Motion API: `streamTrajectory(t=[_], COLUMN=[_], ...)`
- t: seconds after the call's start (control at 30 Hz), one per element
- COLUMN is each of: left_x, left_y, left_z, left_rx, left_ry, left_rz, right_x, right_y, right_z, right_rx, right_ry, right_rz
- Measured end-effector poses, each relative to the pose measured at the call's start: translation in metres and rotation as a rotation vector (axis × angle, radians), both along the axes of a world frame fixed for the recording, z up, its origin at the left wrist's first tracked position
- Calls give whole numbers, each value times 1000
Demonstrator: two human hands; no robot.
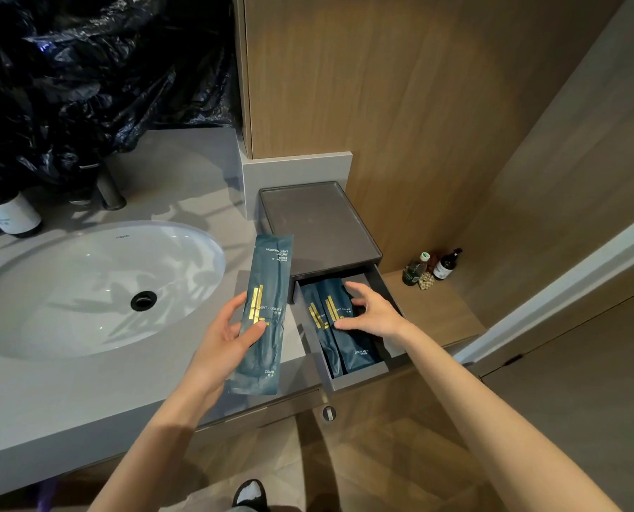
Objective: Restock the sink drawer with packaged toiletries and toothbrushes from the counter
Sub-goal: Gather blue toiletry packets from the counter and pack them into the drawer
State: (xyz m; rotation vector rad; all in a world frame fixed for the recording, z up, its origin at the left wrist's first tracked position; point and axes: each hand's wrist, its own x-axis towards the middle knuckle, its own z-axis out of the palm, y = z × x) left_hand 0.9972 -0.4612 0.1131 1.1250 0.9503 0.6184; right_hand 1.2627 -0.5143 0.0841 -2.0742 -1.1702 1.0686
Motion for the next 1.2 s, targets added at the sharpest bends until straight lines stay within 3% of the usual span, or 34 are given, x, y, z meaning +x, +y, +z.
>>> streamTrajectory(t=[0.07, 0.3, 0.5, 0.93, 1.2], left_x=[1, 1, 0, 3, 3], left_y=[-1, -1, -3, -3, -1], left_z=[1, 0, 2, 3, 3], left_rx=[-4, -8, -4, 5, 6], left_ry=[4, 23, 34, 38, 37], left_rz=[-1, 6, 9, 22, 27], right_x=[-2, 1, -5, -5, -3], right_y=[-2, 1, 3, 2, 3], right_z=[1, -7, -2, -10, -2], right_rx=[-17, -144, -111, -73, -95], right_ry=[79, 14, -110, -19, -275], right_rz=[-2, -109, -44, -12, 232])
